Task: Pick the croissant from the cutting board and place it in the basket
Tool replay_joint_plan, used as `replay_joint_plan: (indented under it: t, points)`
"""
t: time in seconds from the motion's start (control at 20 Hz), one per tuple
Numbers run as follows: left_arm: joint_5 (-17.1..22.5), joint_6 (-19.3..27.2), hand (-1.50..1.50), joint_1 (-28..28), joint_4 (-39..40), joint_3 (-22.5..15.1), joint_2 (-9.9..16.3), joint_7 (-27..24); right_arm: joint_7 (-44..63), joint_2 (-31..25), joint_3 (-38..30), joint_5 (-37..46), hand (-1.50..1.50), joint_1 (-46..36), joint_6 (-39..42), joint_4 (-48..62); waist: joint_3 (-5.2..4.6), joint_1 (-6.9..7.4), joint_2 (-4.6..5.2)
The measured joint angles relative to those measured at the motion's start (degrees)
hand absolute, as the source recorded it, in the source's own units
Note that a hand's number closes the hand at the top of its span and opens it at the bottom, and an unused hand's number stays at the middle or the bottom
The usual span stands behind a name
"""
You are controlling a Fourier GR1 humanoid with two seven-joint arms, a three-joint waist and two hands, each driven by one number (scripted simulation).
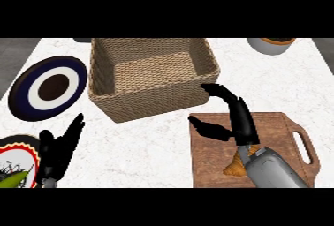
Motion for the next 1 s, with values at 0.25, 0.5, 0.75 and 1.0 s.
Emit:
replay_joint_plan:
  t: [0.25, 0.5, 0.75, 1.0]
  points:
    - [0.18, 0.21, 0.0, 1.04, -0.58, 0.43, 0.63, 1.31, 14.56, -7.03, 3.64, 12.62, -1.5, -5.68, -0.03, 4.98, -0.41, -1.17, -0.87]
    - [0.55, 0.45, 0.0, 2.13, -0.97, 1.02, 0.99, 2.25, 30.57, -14.51, 6.25, 19.12, -1.5, -13.87, 10.95, 4.02, -0.51, -2.43, -1.55]
    - [0.44, 0.94, 0.0, 3.02, -1.51, 1.26, 0.9, 2.58, 44.94, -18.83, 6.97, 17.12, -1.5, -23.22, 27.43, -1.73, -0.42, -3.0, -1.82]
    - [0.65, 0.72, 0.0, 3.55, -1.85, 1.77, 1.14, 2.76, 52.82, -20.44, 6.06, 7.1, -1.5, -28.73, 40.77, -5.77, -0.31, -3.37, -1.58]
